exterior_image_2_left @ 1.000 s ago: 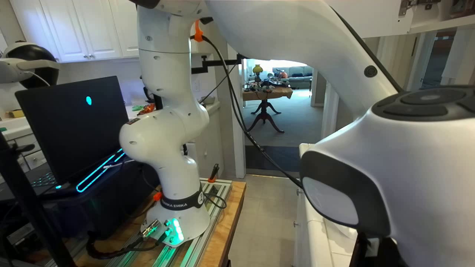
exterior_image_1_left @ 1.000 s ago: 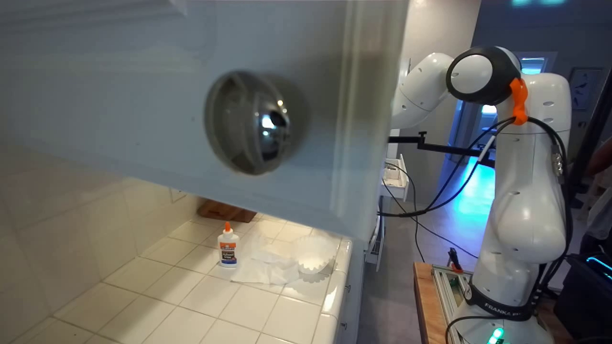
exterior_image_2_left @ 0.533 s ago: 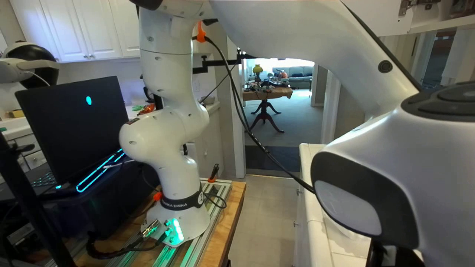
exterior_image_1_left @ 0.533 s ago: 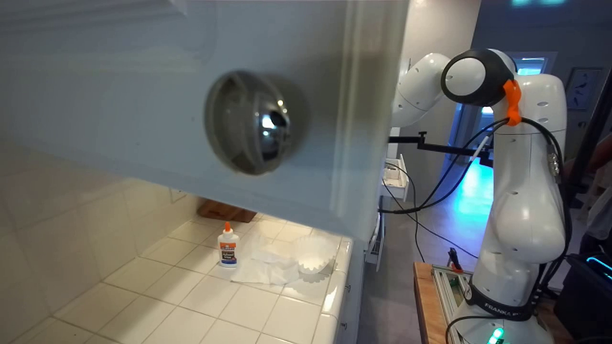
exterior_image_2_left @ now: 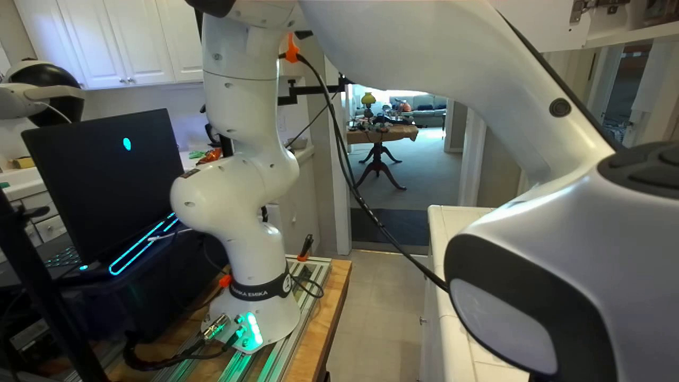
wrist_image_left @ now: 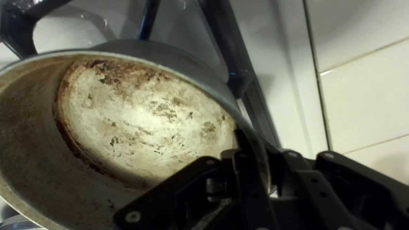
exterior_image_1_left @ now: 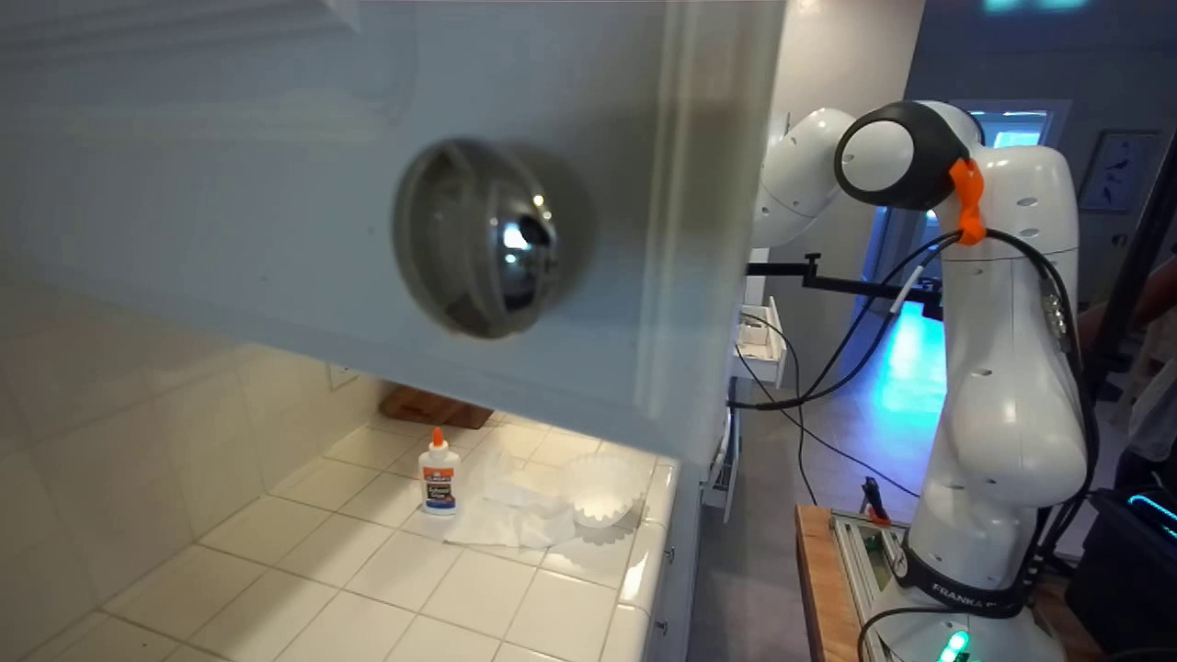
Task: Move the pot to the right
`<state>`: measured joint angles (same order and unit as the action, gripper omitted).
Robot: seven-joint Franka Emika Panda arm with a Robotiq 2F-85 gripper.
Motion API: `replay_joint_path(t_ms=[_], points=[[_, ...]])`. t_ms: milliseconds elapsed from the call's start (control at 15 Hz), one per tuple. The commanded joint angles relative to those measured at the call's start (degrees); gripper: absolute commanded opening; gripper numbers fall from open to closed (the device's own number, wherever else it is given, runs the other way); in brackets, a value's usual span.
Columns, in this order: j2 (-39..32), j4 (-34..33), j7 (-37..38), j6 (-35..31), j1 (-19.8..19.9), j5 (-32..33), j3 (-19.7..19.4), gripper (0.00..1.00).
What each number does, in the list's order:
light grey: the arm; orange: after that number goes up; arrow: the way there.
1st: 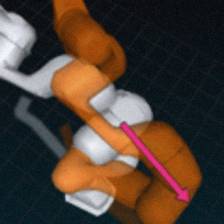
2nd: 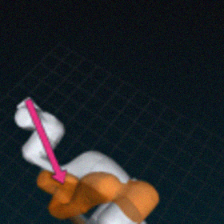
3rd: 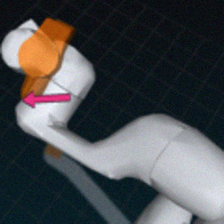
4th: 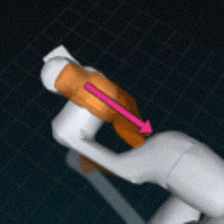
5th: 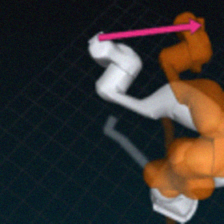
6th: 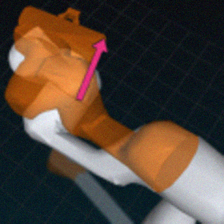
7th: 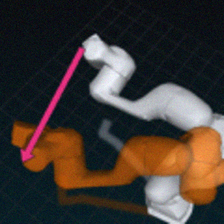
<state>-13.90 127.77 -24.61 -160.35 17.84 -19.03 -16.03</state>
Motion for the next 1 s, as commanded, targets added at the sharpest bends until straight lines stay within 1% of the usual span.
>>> replay_joint_path(t_ms=[0, 67, 133, 200, 400, 800, 867, 933], points=[[-1.73, -1.88, 0.57, 0.71, -0.14, 2.99, -1.83, 0.02], [-1.97, -1.98, 0.65, 0.71, -0.25, 3.62, -2.28, 0.02], [-1.88, -2.10, 2.28, 0.67, 2.33, 6.05, -0.10, 0.02], [-1.89, -2.25, 2.43, 0.70, 2.70, 6.56, -0.03, 0.02], [-1.82, -2.52, 2.22, 0.94, 4.21, 7.18, 0.93, 0.02], [-1.91, -3.42, 2.15, 0.98, 5.78, 6.77, 2.01, 0.02], [-1.95, -3.51, 2.51, 0.91, 5.78, 6.89, 2.05, 0.32], [-2.04, -3.65, 2.84, 0.78, 5.68, 7.09, 2.00, 0.33]])
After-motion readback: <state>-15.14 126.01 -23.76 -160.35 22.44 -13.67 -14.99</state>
